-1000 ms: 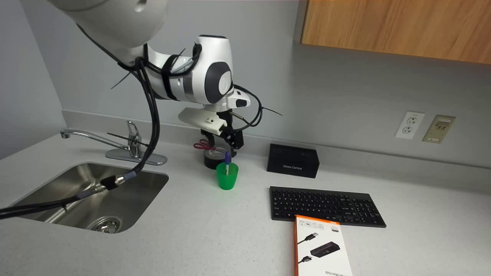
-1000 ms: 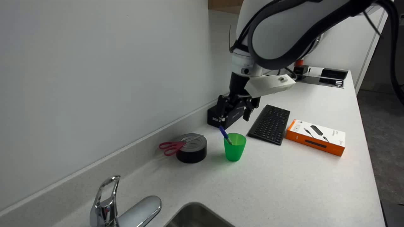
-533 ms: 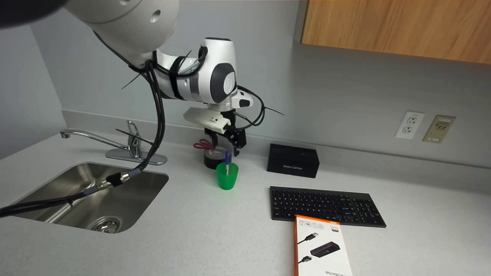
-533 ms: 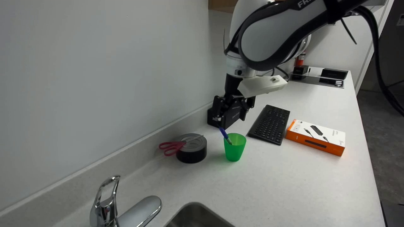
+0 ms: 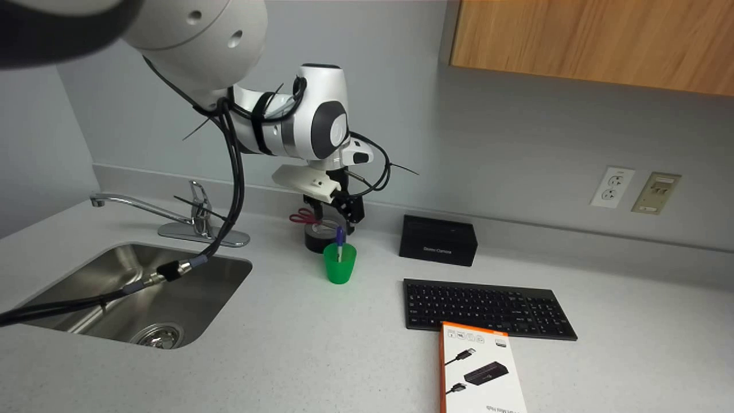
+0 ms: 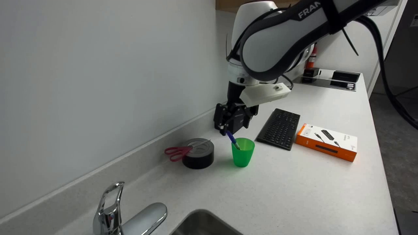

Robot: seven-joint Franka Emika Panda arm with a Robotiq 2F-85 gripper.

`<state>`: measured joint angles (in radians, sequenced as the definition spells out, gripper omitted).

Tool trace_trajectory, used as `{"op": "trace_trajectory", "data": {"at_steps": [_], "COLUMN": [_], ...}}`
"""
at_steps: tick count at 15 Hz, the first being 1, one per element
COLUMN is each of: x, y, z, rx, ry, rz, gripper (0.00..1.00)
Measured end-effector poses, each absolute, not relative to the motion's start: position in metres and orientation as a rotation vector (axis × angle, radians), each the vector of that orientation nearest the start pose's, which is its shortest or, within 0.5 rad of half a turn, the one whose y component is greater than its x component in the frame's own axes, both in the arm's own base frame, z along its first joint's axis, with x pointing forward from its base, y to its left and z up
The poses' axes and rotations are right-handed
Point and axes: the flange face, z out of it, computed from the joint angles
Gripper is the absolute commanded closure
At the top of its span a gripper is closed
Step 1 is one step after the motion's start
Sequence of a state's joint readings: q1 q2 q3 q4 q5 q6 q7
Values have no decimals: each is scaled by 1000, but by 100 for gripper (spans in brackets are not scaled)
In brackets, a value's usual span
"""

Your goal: Pick up the pen from the green cup and put it on the countertop.

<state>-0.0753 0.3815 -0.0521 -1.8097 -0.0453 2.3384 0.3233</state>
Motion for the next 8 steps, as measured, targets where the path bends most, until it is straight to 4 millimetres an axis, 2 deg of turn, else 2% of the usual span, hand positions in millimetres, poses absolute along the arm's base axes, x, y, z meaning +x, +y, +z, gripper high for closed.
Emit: {"op": "trace_trajectory", "data": {"at_steps": [7, 8], "x": [668, 669], "y": [-90, -91], "z": [318, 315], "rx": [-3117, -3117], "ry": [684, 686], "rz": [-217, -213], "gripper": [2, 27]}}
